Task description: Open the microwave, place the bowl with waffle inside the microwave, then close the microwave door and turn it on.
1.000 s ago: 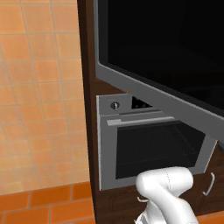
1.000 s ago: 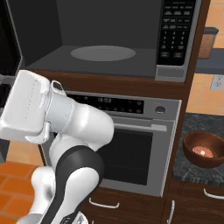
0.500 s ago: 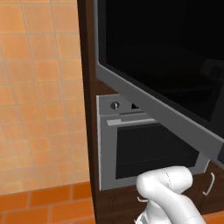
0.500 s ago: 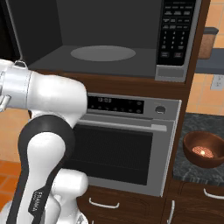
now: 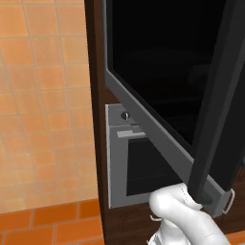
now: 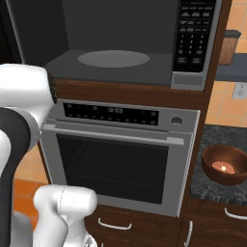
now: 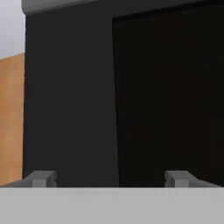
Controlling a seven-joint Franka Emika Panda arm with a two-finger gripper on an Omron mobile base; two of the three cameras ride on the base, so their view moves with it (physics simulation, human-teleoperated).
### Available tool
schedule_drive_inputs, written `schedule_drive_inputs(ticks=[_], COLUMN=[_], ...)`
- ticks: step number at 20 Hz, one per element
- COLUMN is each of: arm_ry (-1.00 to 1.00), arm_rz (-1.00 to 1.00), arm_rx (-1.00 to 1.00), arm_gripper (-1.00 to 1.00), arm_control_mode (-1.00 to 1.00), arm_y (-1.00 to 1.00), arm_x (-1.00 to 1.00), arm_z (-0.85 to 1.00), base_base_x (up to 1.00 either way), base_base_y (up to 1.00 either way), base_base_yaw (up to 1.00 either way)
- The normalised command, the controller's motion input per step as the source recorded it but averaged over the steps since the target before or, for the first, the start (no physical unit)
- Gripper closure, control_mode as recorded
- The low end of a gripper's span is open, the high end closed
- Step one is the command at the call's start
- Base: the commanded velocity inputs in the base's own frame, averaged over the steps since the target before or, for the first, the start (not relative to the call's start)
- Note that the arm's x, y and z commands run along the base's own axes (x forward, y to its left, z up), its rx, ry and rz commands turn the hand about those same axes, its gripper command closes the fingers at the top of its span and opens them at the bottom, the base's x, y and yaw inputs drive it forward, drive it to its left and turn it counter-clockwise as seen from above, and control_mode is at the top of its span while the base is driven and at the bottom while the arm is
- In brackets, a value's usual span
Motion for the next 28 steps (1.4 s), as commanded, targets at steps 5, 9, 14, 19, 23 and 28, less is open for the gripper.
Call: schedule_drive_inputs(ticks=[5, 9, 14, 19, 23, 28], arm_ry=[0.0, 0.0, 0.01, 0.23, 0.42, 0.39], arm_rz=[-0.06, -0.25, -0.35, -0.43, -0.53, -0.58], arm_rx=[-0.16, -0.07, 0.0, -0.06, -0.17, -0.25], arm_gripper=[-1.0, -1.0, -1.0, -1.0, -1.0, -1.0], arm_control_mode=[-1.0, -1.0, -1.0, -1.0, -1.0, -1.0], arm_y=[0.28, -0.29, -0.92, -1.0, -0.99, -0.75], arm_x=[-0.04, -0.59, -0.82, -0.08, 0.53, 0.6], arm_z=[0.06, 0.0, -0.01, -0.02, -0.22, -0.25], base_base_x=[0.0, 0.0, 0.0, 0.0, 0.0, 0.0], base_base_y=[0.0, 0.0, 0.0, 0.0, 0.0, 0.0], base_base_yaw=[0.0, 0.0, 0.0, 0.0, 0.0, 0.0])
